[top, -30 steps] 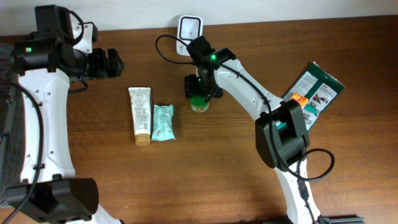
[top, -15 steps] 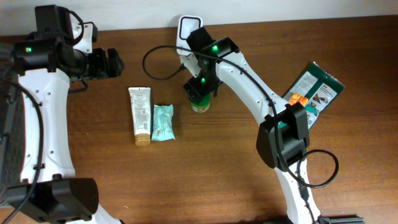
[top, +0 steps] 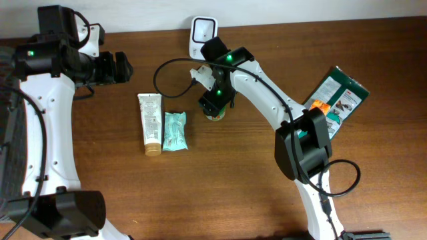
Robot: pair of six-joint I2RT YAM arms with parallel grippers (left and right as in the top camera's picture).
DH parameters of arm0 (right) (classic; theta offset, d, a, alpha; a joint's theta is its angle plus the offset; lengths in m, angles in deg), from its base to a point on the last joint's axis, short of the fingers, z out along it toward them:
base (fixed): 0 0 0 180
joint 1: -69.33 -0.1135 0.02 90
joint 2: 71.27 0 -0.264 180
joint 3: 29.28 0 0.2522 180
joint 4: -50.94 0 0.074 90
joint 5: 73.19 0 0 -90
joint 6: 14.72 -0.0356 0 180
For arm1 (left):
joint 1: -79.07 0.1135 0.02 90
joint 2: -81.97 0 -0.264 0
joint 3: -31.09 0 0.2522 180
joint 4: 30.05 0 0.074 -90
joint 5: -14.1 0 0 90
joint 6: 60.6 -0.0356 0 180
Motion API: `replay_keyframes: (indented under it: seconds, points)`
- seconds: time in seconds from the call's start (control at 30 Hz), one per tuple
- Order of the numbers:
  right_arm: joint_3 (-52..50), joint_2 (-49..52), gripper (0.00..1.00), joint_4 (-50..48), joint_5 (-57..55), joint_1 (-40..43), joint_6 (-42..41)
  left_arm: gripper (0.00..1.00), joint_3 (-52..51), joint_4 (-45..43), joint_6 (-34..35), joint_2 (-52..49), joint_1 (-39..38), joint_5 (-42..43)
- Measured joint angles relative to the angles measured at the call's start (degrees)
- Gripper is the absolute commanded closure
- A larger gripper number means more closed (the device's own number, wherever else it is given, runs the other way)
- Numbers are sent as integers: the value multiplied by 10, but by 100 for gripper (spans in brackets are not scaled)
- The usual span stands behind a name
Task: Scan the item barcode
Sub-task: 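Lower the right gripper and grasp the green-lidded jar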
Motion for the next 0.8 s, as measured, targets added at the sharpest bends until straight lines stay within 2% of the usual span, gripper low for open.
replay_keyframes:
  seconds: [0.13,0.23,0.33,0.53,0.63,0.7,0.8]
  points:
    - [0,0,43,-5,2,5,-19,1,0,0,0,0,0,0]
    - [0,0,44,-8,5,15,-54,1,0,0,0,0,0,0]
    - [1,0,43,-9,5,24,-114,1,0,0,0,0,0,0]
    - [7,0,44,10,-35,47,-322,1,0,0,0,0,0,0]
    - [8,0,42,14,-67,47,-393,1,0,0,0,0,0,0]
    - [8,0,30,14,-70,47,-409,1,0,0,0,0,0,0]
    - [8,0,25,16,-80,47,-421,1,0,0,0,0,0,0]
